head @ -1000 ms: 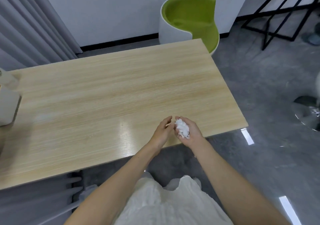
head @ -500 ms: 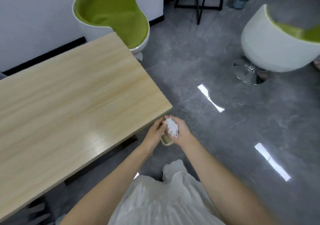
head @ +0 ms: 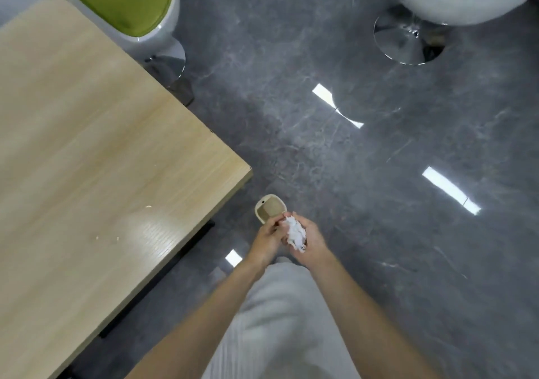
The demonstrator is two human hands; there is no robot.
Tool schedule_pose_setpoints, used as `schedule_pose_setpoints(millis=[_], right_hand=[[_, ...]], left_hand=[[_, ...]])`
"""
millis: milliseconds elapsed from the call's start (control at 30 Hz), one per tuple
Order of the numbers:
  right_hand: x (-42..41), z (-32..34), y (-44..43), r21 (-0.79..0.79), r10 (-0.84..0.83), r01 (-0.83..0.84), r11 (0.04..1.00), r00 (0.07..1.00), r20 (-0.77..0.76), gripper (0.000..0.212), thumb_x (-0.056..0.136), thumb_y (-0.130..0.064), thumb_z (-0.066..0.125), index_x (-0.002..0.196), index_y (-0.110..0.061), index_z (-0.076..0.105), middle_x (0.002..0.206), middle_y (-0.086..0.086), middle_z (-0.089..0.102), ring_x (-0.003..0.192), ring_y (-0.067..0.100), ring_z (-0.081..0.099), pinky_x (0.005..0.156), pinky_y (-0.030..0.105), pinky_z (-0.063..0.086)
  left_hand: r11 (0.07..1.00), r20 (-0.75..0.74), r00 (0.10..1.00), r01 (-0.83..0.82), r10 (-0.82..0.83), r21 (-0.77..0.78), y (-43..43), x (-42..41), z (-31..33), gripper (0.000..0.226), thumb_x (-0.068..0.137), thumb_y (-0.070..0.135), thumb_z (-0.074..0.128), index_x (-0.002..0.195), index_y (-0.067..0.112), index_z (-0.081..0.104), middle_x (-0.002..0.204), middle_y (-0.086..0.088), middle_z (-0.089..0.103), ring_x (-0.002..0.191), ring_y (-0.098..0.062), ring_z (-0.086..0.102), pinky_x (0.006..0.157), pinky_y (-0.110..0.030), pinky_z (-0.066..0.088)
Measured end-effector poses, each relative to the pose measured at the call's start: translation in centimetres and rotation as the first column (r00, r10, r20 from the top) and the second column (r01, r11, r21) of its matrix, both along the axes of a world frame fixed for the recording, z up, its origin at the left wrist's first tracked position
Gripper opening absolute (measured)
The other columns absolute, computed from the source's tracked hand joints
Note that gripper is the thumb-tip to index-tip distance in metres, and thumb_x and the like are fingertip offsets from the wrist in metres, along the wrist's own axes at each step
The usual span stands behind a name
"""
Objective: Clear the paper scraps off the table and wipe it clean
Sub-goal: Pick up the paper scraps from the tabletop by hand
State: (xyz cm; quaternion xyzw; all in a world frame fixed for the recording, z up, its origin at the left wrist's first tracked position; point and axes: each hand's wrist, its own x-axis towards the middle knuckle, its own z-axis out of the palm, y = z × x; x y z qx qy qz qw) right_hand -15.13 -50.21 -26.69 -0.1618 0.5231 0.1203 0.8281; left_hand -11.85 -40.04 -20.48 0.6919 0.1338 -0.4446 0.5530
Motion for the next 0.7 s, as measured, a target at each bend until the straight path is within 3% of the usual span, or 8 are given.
schedule_pose_setpoints(millis=[100,200,267,367,433,500,700], right_hand=[[-0.2,-7.6,0.6,0.015,-0.028,0.028,0.999,1.000,-0.003,0.017,0.071,-0.022,0.064,0.067,-0.007,0.070,0.068,0.007,0.063,0.061,0.016,0.058,0.059,0.025,0.048],[-0.3,-15.0,1.1,0.041,-0.080,0.080,0.996,0.997,0.003,0.017,0.073,-0.018,0.060,0.064,-0.005,0.069,0.062,0.007,0.062,0.054,0.015,0.060,0.051,0.024,0.050],[-0.3,-20.0,1.5,0.051,-0.078,0.078,0.996,0.997,-0.008,0.014,0.068,-0.018,0.069,0.070,-0.005,0.066,0.063,0.008,0.059,0.053,0.016,0.058,0.051,0.024,0.048],[0.4,-27.2,1.9,-0.007,-0.041,0.041,0.999,0.999,-0.019,0.042,0.050,-0.021,0.087,0.080,-0.006,0.062,0.070,0.008,0.055,0.063,0.018,0.054,0.056,0.027,0.046],[1.6,-29.7,1.7,-0.065,0.038,-0.039,0.997,0.999,-0.024,0.031,0.066,-0.022,0.080,0.081,-0.003,0.061,0.067,0.009,0.057,0.061,0.019,0.057,0.057,0.028,0.048],[2.5,-32.1,1.4,-0.055,0.003,-0.006,0.998,0.999,-0.053,0.021,0.090,-0.019,0.056,0.080,-0.001,0.060,0.062,0.010,0.062,0.055,0.018,0.062,0.052,0.025,0.052],[5.3,-39.2,0.9,0.004,-0.045,0.045,0.999,0.997,-0.070,0.040,0.097,-0.026,0.040,0.081,0.000,0.067,0.069,0.014,0.070,0.058,0.023,0.068,0.060,0.031,0.055]], left_hand=[[1.000,-0.048,0.999,-0.021,0.022,0.014,0.1,0.2,-7.6,0.021,0.097,0.006,0.049,0.111,0.017,0.060,0.103,-0.001,0.065,0.083,-0.002,0.062,0.062,-0.009,0.047],[0.998,-0.085,0.996,-0.014,0.018,0.055,0.3,0.5,-15.7,0.021,0.096,0.009,0.051,0.102,0.027,0.061,0.108,0.000,0.065,0.087,-0.005,0.061,0.066,-0.012,0.047],[0.997,-0.117,0.993,-0.024,0.032,0.069,0.5,1.0,-20.9,0.019,0.096,0.007,0.051,0.100,0.022,0.062,0.104,-0.002,0.065,0.084,-0.005,0.060,0.062,-0.009,0.046],[0.996,-0.160,0.986,-0.042,0.053,0.073,0.5,2.0,-27.7,0.020,0.096,0.008,0.050,0.109,0.015,0.063,0.104,-0.006,0.067,0.084,-0.012,0.062,0.063,-0.013,0.048],[0.996,-0.153,0.986,-0.047,0.059,0.080,0.4,2.9,-31.6,0.023,0.096,0.007,0.049,0.115,0.012,0.061,0.099,-0.006,0.067,0.083,-0.015,0.062,0.069,-0.020,0.049],[0.996,-0.134,0.990,-0.036,0.046,0.079,0.3,3.7,-35.0,0.025,0.096,0.003,0.048,0.118,0.009,0.059,0.093,-0.003,0.066,0.079,-0.013,0.061,0.067,-0.019,0.049],[0.996,-0.108,0.994,-0.021,0.030,0.084,-0.3,6.2,-41.9,0.025,0.094,0.002,0.051,0.117,0.008,0.059,0.100,-0.011,0.065,0.078,-0.018,0.062,0.064,-0.025,0.051]])
